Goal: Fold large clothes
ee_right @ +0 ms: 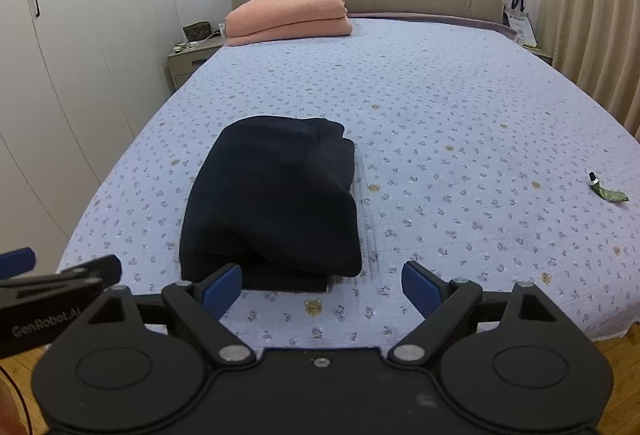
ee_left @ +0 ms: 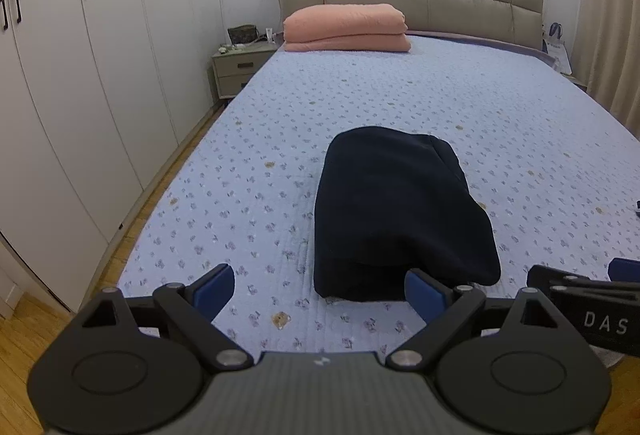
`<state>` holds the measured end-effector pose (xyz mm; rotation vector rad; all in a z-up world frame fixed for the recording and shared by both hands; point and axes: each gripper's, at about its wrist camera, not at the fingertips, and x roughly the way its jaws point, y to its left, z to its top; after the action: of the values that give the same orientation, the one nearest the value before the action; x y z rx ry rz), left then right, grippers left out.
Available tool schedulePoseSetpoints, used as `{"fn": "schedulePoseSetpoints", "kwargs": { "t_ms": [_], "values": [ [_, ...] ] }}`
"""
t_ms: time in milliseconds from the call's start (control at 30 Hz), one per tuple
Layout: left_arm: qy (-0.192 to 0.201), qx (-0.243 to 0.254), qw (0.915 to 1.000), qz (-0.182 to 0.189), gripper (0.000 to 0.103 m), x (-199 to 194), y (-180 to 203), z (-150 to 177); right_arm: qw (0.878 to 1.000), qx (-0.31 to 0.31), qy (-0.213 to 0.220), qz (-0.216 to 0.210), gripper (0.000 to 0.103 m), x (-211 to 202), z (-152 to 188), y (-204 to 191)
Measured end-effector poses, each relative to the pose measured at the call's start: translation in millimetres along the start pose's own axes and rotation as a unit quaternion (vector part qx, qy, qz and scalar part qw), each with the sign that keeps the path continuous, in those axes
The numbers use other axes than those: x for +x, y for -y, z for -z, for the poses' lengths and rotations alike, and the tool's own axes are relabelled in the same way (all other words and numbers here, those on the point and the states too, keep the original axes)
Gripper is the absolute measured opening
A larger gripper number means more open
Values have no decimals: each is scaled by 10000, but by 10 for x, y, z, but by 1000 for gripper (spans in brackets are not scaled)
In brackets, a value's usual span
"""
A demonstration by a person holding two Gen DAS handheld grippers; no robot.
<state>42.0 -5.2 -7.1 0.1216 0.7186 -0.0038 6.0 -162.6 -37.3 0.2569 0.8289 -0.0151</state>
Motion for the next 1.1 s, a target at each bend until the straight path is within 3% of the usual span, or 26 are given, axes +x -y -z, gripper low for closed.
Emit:
{"fn": "schedulePoseSetpoints", "kwargs": {
  "t_ms": [1100],
  "values": [
    [-74,19,9998,158,94,-118,-55,104,10000,-18,94,-8,103,-166,63,-73]
  ]
}}
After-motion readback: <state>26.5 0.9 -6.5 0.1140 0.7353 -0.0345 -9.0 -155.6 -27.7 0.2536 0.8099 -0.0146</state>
